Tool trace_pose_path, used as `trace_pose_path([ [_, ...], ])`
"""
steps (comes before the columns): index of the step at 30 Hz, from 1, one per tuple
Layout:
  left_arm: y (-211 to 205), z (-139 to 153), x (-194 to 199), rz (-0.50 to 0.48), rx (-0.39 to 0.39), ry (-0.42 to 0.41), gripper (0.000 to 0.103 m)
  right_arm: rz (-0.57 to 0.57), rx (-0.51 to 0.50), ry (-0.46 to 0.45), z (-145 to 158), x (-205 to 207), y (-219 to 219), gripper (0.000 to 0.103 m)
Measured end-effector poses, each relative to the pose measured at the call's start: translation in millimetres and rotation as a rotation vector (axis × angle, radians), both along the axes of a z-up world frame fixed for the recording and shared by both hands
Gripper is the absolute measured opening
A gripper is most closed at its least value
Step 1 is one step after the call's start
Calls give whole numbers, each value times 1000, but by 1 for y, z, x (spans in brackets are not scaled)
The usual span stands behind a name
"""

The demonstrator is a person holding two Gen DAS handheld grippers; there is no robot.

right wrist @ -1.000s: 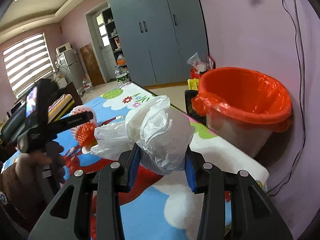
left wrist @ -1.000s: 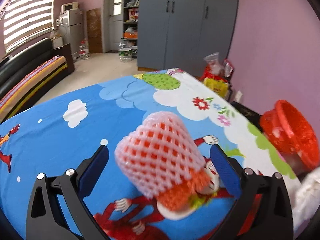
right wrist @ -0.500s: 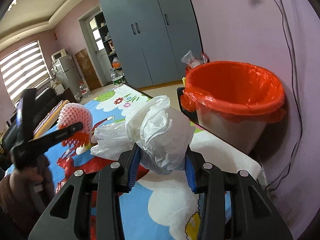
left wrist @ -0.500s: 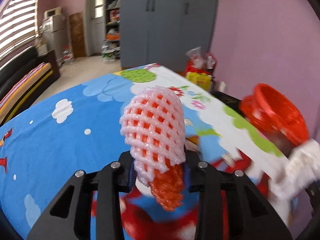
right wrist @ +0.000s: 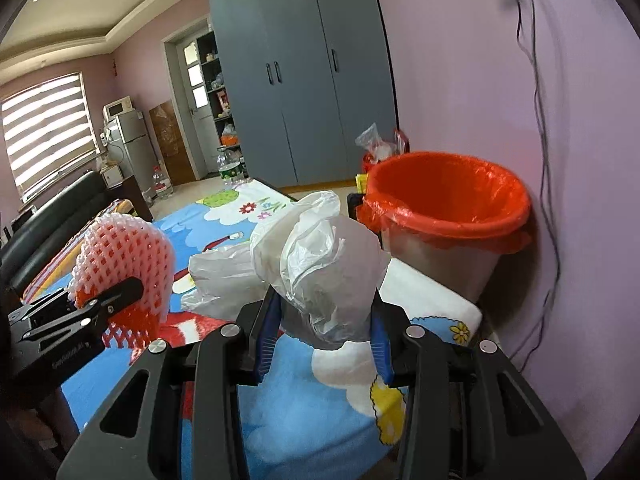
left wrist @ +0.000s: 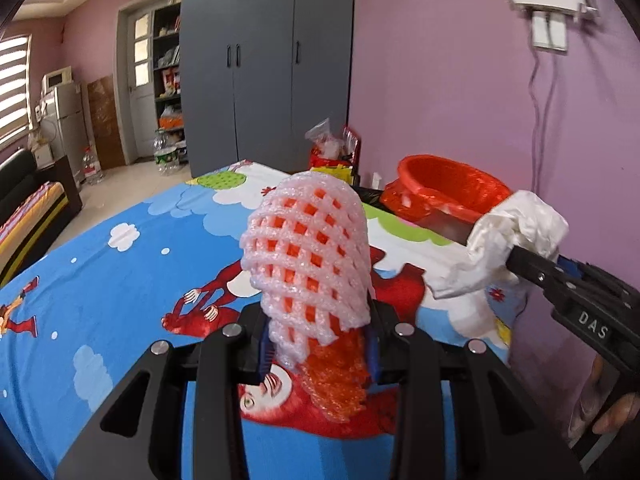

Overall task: Collect trash
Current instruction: 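Carry the plastic bag and pink foam net over the bin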

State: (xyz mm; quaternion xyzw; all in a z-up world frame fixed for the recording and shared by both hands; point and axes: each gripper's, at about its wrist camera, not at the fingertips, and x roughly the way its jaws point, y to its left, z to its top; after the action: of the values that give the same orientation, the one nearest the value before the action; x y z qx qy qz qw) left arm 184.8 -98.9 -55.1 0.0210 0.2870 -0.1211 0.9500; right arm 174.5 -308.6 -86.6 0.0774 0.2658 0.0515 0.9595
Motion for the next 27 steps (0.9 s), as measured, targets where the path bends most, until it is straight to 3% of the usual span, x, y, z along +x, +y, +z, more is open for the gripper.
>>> trace_pose_path([
  [14, -29, 42, -56, -89, 12, -108, 37, -35, -54, -110, 35, -56, -11, 39],
  [27, -84, 57, -52, -227, 49, -142, 39, -102, -63, -144, 40, -58, -55, 39],
])
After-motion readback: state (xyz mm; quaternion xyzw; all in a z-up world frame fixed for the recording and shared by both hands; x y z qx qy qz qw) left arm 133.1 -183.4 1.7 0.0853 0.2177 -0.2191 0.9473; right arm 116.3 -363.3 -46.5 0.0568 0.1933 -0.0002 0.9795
